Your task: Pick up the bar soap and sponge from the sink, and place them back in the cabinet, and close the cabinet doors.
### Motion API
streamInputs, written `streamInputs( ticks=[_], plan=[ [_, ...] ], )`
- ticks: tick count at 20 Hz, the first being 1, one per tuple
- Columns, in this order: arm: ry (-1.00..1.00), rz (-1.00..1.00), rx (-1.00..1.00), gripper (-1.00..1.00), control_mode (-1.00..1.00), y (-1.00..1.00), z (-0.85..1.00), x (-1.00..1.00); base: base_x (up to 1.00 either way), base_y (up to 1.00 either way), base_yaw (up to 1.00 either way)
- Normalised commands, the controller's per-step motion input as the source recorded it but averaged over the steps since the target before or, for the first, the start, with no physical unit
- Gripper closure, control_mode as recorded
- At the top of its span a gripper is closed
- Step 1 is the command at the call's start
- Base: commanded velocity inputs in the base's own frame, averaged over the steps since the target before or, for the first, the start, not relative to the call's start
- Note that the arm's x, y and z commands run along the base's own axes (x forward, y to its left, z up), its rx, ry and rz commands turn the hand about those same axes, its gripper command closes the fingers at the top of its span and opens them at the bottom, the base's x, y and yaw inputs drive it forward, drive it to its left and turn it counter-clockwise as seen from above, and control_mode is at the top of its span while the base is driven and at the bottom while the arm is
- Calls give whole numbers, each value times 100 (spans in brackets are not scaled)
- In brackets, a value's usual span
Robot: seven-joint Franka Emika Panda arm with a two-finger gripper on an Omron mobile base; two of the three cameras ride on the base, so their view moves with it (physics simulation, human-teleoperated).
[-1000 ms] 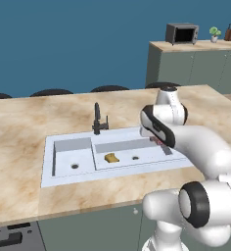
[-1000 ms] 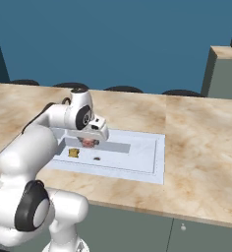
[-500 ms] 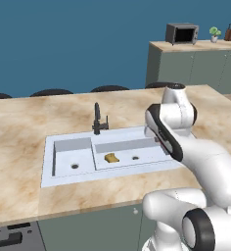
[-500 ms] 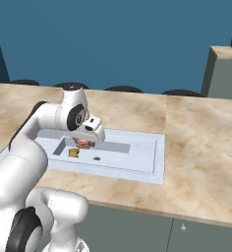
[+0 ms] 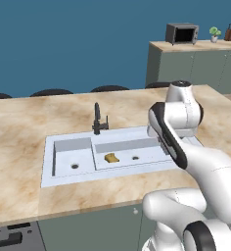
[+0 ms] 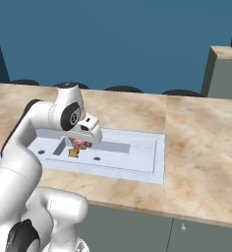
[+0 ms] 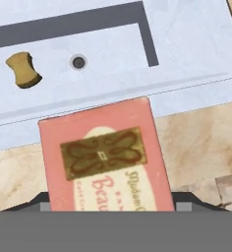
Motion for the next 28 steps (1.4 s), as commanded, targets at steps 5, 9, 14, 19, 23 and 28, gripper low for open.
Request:
streamInputs(
  ticks=[5,9,14,19,23,28],
  plan=[
    [0,6,0,100,-100,0,11,-7,0,0,0],
    [0,11,0,100,-100,-1,8,-21,0,0,0],
    [0,10,0,100,-100,0,13,-39,0,0,0],
    [0,1,0,100,-100,0,25,-56,0,0,0],
    [0,0,0,100,-100,0,24,-53,0,0,0],
    [-2,0,0,100,-100,0,19,-42,0,0,0]
  ],
)
